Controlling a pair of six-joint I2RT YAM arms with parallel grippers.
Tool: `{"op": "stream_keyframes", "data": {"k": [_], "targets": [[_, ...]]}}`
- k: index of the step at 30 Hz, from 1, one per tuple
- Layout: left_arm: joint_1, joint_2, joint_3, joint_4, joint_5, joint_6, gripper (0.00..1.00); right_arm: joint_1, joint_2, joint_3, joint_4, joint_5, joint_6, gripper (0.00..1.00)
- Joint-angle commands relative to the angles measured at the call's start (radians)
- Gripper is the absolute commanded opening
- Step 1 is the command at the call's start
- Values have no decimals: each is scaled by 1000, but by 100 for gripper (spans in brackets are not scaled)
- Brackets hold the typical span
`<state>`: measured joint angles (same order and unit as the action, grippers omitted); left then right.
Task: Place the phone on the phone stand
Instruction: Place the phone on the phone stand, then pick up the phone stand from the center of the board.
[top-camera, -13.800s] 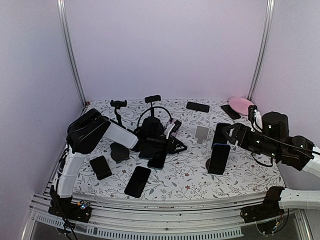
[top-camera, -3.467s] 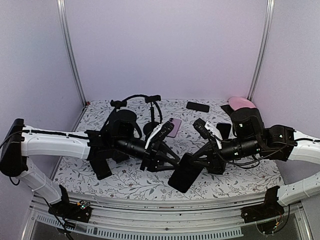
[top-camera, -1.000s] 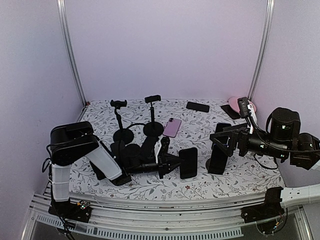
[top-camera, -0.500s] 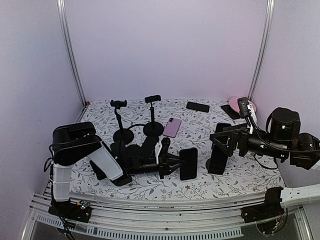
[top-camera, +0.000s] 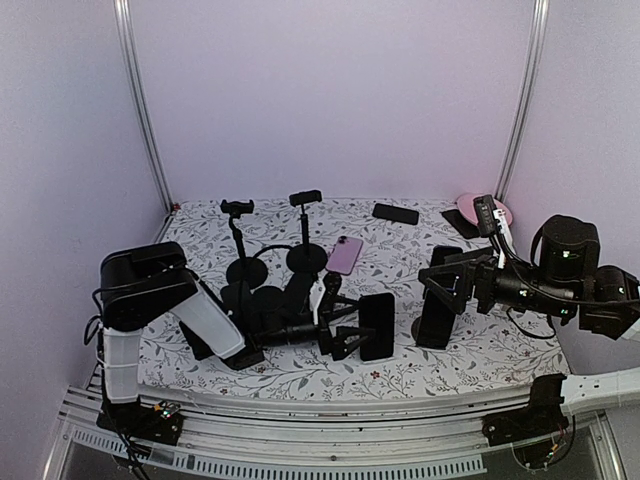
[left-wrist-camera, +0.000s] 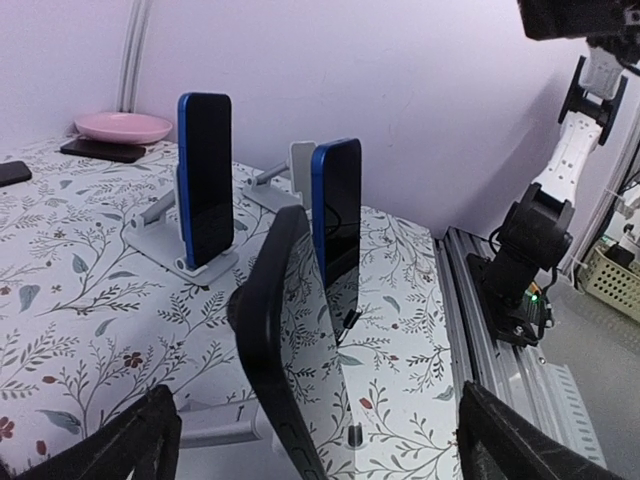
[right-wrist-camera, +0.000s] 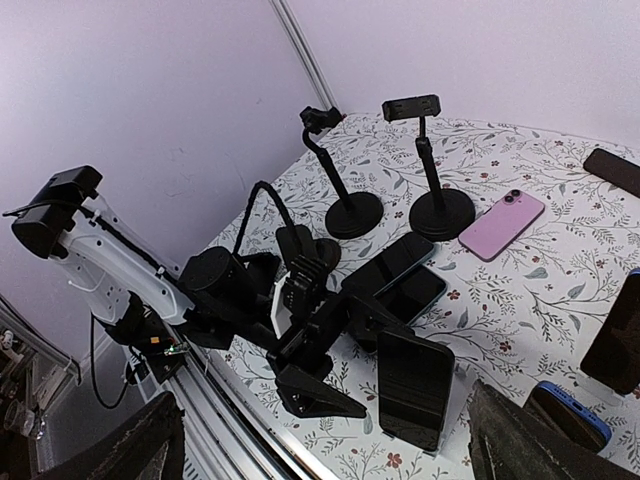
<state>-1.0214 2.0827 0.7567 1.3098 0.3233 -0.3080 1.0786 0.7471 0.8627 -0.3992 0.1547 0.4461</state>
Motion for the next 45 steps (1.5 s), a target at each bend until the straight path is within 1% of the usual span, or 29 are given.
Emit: {"op": "stream_keyframes", "data": {"k": [1, 4, 12, 14, 17, 20, 22, 25, 28, 30, 33, 36, 39, 43, 45], "targets": [[13, -75, -20, -23, -41, 24, 97, -4, -5, -10, 8, -2, 5, 99], [15, -105, -43, -26, -61, 23, 97, -3, -5, -13, 14, -1, 5, 99], [21, -271, -156, -62, -118, 17, 97, -5, -9, -35, 39, -7, 13, 99], [22, -321, -176, -111, -144, 7, 97, -3, -7, -41, 42, -2, 18, 99], [25, -397, -188, -241, -175, -10, 97, -3, -5, -50, 41, 25, 47, 99], [31, -477, -220, -321, -194, -29, 97, -5, -3, -54, 42, 46, 79, 99], [41, -535, -230, -408, -213, -46, 97, -5, 6, -52, 37, 50, 96, 99], [53, -614, -232, -544, -234, -64, 97, -4, 28, -42, 20, 78, 155, 99], [68, -689, -236, -647, -241, -92, 97, -4, 52, -36, 5, 106, 223, 99], [76, -735, -248, -681, -235, -106, 97, -4, 60, -39, 11, 97, 247, 99], [89, -812, -289, -684, -245, -128, 97, -4, 58, -53, 42, 83, 265, 99], [105, -886, -325, -688, -261, -160, 97, -4, 63, -63, 46, 107, 291, 99], [115, -939, -329, -750, -268, -179, 97, -4, 70, -66, 52, 80, 301, 99], [124, -991, -313, -856, -299, -206, 97, -5, 62, -75, 52, 93, 311, 99], [129, -1018, -311, -886, -317, -209, 97, -4, 41, -98, 68, 105, 356, 99]]}}
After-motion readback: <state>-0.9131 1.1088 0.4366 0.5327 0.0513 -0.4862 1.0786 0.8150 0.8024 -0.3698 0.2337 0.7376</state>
